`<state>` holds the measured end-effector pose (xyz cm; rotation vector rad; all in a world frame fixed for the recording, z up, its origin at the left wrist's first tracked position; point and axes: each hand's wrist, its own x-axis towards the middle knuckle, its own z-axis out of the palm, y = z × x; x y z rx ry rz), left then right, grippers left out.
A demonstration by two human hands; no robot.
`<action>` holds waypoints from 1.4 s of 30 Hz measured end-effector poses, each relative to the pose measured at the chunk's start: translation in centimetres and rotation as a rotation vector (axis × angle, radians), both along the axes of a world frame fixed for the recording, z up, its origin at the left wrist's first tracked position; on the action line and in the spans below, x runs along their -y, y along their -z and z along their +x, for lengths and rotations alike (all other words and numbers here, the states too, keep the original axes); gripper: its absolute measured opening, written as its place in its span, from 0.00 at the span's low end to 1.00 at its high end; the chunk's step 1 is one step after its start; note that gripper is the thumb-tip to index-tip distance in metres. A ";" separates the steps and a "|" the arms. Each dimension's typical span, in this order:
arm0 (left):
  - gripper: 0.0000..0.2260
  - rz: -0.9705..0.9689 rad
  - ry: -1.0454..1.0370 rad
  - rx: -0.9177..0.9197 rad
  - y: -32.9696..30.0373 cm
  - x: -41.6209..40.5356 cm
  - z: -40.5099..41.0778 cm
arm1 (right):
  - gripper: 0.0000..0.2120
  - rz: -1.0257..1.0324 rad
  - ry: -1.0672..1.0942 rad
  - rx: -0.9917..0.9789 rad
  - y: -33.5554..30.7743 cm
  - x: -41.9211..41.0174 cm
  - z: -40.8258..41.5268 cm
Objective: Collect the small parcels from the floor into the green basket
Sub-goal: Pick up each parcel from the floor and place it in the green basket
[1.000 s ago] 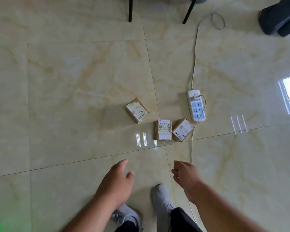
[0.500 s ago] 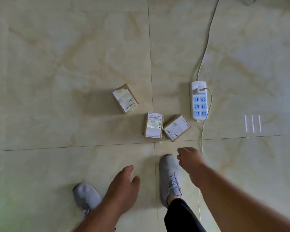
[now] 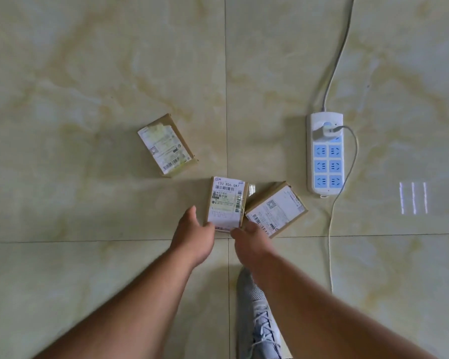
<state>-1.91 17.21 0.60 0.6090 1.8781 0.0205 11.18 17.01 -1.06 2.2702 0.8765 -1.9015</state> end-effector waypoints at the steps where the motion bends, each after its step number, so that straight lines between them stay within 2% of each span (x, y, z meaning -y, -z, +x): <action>1: 0.30 0.001 0.000 0.023 1.3 -0.3 0.0 | 0.24 0.003 -0.017 0.014 0.7 0.1 -0.6; 4: 0.16 0.043 0.001 0.084 3.8 -0.6 0.1 | 0.20 0.012 -0.049 0.041 1.9 0.6 -1.7; 6: 0.12 0.092 -0.007 0.082 3.8 -0.3 0.0 | 0.17 0.045 -0.045 0.069 1.9 0.9 -1.9; 10: 0.13 0.137 -0.059 0.095 0.3 1.4 -2.0 | 0.12 0.087 -0.113 0.084 -1.1 2.4 -3.5; 12: 0.13 0.146 -0.113 0.095 -2.2 2.8 -3.8 | 0.13 0.107 -0.140 0.092 -3.3 3.0 -4.9; 14: 0.15 0.163 -0.215 0.111 -5.0 4.5 -5.8 | 0.13 0.138 -0.204 0.088 -5.8 3.2 -6.7; 18: 0.18 0.206 -0.427 0.143 -11.2 9.0 -10.2 | 0.04 0.191 -0.340 0.090 -11.6 4.1 -11.4; 24: 0.16 0.279 -0.747 0.074 -19.5 17.3 -18.0 | 0.06 0.250 -0.628 0.011 -19.8 7.6 -21.8; 28: 0.14 0.297 -0.869 0.022 -22.6 22.2 -22.6 | 0.08 0.293 -0.773 -0.008 -23.3 10.7 -27.8; 35: 0.14 0.349 -0.980 -0.034 -27.4 32.8 -32.5 | 0.08 0.356 -0.988 -0.029 -29.2 19.2 -39.6; 42: 0.13 0.363 -1.032 -0.156 -28.6 42.1 -39.3 | 0.08 0.394 -1.117 -0.026 -31.5 27.4 -48.2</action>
